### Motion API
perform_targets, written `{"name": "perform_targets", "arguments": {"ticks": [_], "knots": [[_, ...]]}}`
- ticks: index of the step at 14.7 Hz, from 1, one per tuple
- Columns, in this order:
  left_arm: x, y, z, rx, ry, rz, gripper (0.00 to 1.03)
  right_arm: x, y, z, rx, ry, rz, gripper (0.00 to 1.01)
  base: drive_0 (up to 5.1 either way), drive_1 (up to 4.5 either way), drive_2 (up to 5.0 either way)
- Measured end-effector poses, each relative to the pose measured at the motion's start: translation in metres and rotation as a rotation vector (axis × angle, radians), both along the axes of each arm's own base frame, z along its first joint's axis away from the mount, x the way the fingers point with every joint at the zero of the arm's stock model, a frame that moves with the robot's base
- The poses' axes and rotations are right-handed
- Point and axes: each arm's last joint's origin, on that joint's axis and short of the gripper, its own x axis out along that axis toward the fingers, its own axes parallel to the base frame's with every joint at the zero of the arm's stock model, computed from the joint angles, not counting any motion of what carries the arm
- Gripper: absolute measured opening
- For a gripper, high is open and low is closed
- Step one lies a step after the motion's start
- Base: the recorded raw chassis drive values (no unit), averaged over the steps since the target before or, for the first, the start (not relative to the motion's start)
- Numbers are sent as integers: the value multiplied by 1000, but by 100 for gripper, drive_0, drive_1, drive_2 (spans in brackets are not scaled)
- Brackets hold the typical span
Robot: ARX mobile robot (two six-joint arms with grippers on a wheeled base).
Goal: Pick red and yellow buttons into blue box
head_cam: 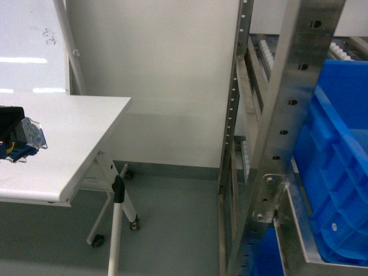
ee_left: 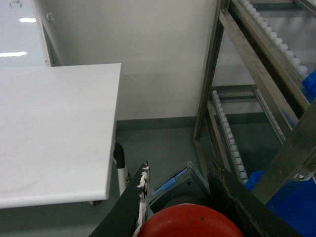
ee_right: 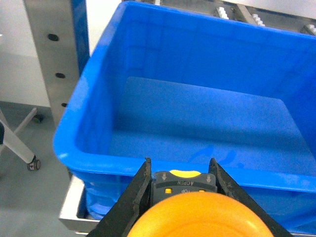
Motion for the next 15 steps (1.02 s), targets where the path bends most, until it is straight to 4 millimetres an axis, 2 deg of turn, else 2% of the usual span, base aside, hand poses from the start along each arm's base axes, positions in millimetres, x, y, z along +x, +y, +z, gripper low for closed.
{"name": "perform_targets", "arguments": {"ticks": [15], "knots": [[0,0,0,0,2,0,30,0,0,0,0,-1,0,29,481,-351,-121]]}}
